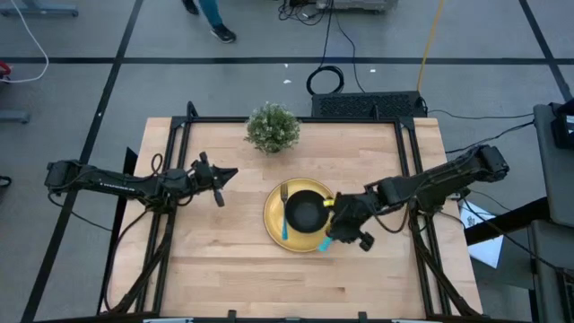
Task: Set table place
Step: Put the blue spoon into the black bowl on the yellow plate
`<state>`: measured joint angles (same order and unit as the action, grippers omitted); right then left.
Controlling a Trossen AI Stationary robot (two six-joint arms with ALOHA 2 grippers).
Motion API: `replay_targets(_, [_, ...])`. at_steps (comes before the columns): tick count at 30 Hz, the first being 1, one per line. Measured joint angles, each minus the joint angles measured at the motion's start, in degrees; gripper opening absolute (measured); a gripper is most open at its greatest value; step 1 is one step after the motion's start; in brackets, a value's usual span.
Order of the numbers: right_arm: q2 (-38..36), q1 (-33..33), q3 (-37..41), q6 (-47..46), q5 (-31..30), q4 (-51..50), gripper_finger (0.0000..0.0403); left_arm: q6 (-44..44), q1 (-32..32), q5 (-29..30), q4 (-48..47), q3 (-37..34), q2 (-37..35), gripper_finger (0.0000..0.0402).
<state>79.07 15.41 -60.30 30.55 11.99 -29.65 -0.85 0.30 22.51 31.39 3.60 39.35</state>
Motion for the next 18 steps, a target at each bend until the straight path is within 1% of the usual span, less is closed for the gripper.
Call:
replay_targets(3, [0.2,-2.4,-2.4,-6.1,0.0,0.3,0.0049,-0.8,0.0,-0.1,0.1,0.0,0.0,0.0024])
replay_targets(8, [0.2,-5.1,-3.9,-11.3,0.1,5.8,0.0049,-0.9,0.0,-0.4,0.0,0.0,0.0,0.0024])
replay_targets(13, [0.3,-7.7,-4.1,-16.6,0.3,13.3,0.0049,-1.1,0.0,-0.5,0.1,0.0,0.0,0.0024])
replay_targets(18, [0.4,-10.5,-4.1,-24.5,0.3,19.1,0.0049,-1.4,0.0,-0.5,-0.8,0.0,0.0,0.0024])
